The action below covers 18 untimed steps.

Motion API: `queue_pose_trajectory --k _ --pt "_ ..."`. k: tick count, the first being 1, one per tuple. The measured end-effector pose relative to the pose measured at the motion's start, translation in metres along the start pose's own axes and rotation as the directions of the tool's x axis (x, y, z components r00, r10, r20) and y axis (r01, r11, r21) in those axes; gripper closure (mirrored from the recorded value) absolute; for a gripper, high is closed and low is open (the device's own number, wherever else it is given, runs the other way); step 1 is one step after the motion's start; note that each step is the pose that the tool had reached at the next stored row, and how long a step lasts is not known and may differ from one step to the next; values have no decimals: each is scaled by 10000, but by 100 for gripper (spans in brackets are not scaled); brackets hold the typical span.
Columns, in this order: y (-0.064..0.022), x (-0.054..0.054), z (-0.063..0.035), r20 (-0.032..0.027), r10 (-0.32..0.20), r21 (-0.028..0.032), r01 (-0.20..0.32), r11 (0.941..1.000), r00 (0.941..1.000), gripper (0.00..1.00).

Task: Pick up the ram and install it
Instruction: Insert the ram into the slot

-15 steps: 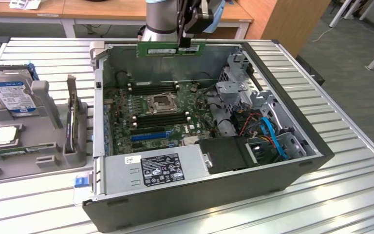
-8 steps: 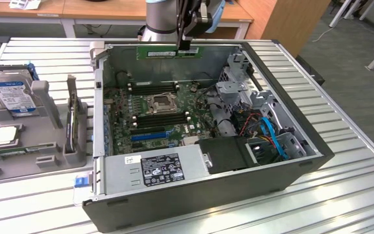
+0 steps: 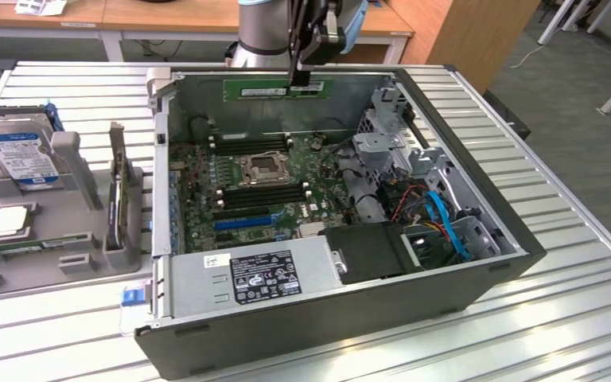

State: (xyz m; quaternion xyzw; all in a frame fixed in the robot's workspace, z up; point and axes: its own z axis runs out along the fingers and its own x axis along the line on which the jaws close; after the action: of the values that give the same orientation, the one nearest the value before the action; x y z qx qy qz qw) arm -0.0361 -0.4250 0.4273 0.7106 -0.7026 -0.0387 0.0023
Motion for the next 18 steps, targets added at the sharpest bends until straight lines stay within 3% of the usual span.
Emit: queue_pose_trajectory --k 18 --pt "-5 4 86 1 -1 0 1 10000 10000 89"
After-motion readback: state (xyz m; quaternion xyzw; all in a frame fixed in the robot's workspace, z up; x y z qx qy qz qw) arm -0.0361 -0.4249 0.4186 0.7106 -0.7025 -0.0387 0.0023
